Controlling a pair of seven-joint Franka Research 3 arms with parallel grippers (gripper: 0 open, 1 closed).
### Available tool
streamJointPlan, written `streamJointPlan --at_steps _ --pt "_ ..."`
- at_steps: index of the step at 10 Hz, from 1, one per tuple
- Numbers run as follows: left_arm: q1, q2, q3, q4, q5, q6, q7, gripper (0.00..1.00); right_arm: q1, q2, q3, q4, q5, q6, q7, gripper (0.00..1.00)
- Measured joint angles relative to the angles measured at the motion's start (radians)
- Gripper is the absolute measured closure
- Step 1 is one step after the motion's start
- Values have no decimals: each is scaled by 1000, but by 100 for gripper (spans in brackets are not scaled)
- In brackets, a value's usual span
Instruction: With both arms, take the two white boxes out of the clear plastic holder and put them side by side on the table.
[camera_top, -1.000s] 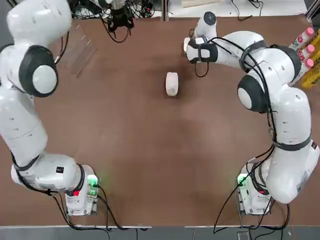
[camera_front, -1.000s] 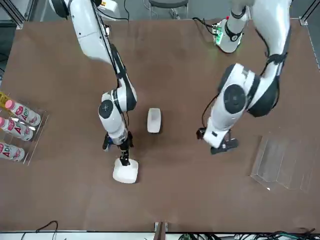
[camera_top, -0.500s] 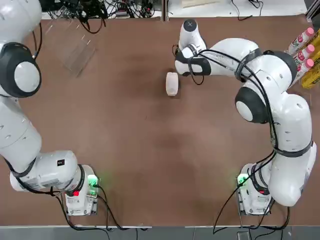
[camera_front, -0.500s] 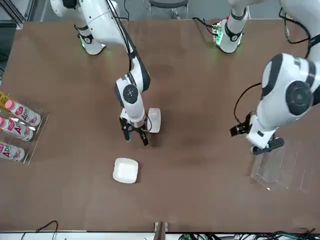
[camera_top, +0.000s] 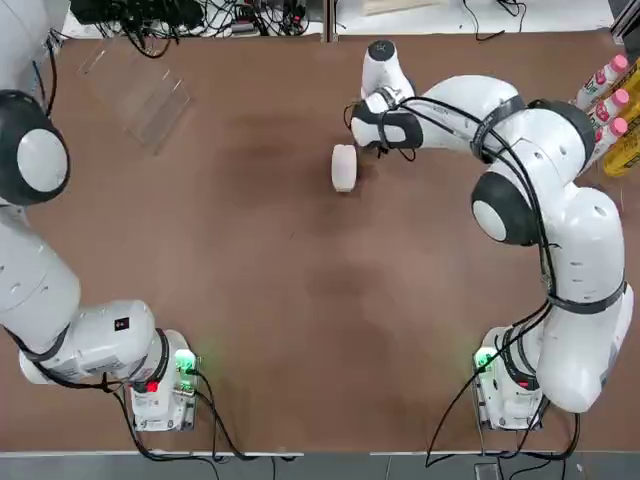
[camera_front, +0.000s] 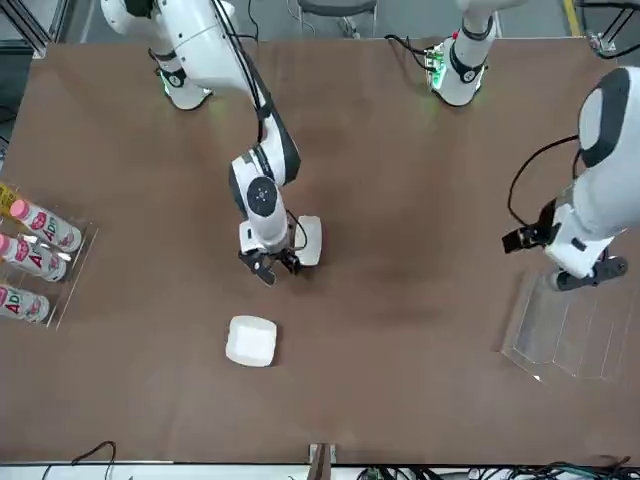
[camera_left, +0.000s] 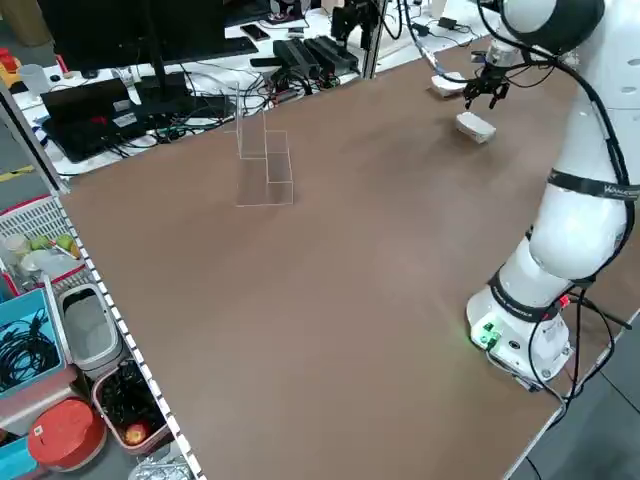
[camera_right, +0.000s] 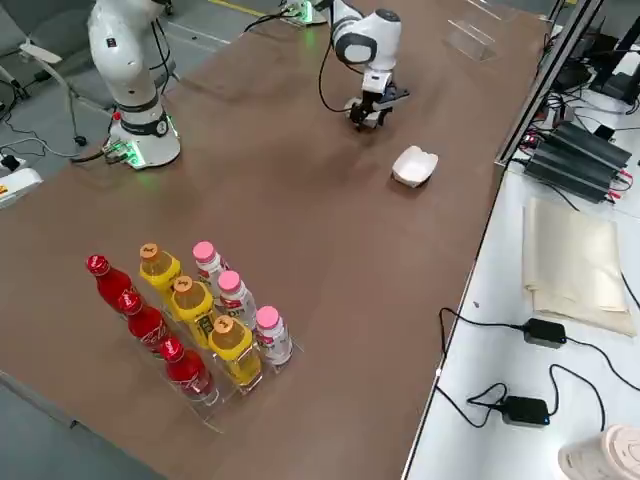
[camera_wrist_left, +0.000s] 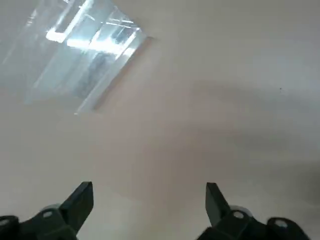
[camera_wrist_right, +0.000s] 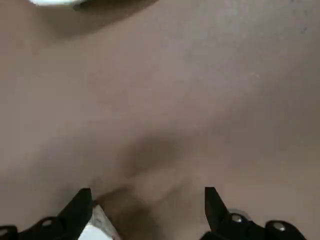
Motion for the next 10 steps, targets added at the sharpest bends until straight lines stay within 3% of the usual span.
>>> streamJointPlan --at_steps 2,6,10 --pt "-12 -38 51 0 -10 -37 84 0 -4 -30 0 2 74 -69 -150 4" --pt "-10 -44 64 -9 -12 -52 105 0 -10 -62 18 -10 99 -120 -358 12" --pt "-10 -39 65 -16 -12 -60 105 0 -10 -63 30 -27 121 -88 -393 7"
